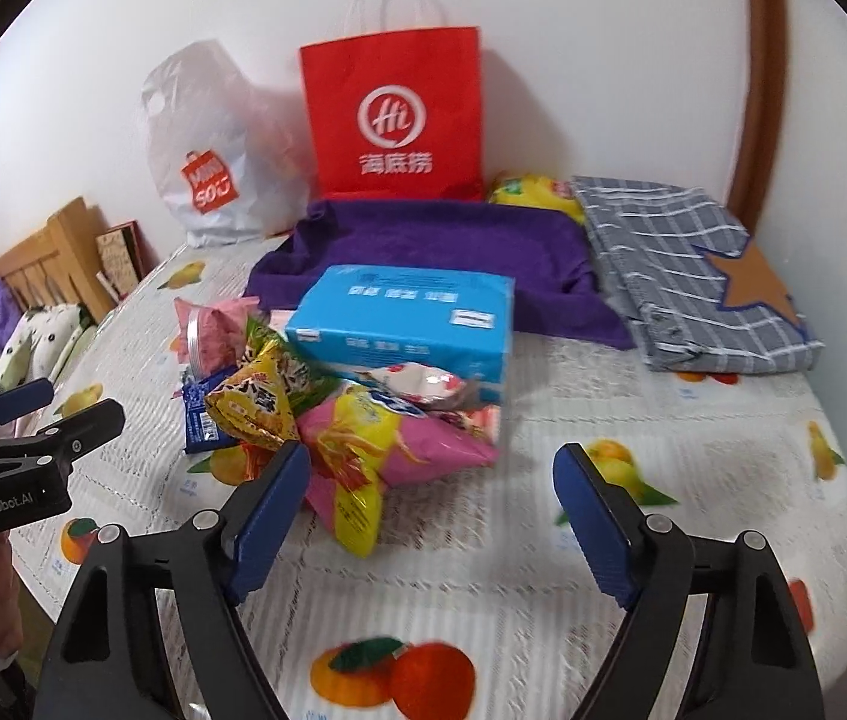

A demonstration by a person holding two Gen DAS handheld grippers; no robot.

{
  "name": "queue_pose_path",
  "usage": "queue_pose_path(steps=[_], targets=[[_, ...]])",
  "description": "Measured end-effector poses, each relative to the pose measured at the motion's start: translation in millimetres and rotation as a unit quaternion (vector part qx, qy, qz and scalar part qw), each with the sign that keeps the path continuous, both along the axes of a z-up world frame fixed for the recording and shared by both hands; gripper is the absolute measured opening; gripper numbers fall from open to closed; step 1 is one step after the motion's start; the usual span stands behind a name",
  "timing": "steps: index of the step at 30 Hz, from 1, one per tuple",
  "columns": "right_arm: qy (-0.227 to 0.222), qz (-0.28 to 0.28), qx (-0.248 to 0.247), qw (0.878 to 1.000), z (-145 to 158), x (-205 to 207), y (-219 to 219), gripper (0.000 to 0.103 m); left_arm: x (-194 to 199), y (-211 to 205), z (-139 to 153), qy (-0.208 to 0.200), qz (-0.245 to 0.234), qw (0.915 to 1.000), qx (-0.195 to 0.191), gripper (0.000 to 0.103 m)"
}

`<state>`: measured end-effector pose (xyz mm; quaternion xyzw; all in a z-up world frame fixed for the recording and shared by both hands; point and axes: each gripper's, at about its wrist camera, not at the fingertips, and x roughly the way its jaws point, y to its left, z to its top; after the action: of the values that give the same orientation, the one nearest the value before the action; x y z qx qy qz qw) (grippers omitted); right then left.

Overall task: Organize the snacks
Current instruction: 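Grasp the pink wafer bag with the left gripper while the right grasps the yellow-pink chips bag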

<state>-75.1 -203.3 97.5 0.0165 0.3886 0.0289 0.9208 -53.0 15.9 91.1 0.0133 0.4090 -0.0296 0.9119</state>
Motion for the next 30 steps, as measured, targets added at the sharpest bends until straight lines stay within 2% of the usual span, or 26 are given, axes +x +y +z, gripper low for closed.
queue_pose_path(steps=[14,24,28,30], targets=[[0.065,0.056,0.008,0.996,-47.7,66.1,17.9,0.082,38.6,19.2,-11.2,0.009,0.014,0.9998,-0.012,0.097],[0.078,0.083,0.041,0.993,-55.9,51.4,11.9,0.079,44.5,21.2,-17.1,0.015,0.009,0.9998,-0.01,0.097],[0.076,0.077,0.032,0.994,-60.4,54.9,15.8,0.079,43.7,22.5,-18.7,0.019,0.005,0.9997,-0.013,0.097],[0.08,0.087,0.033,0.992,-63.7,56.6,19.2,0.072,43.5,24.7,-19.8,0.022,0.005,0.9996,-0.016,0.097]])
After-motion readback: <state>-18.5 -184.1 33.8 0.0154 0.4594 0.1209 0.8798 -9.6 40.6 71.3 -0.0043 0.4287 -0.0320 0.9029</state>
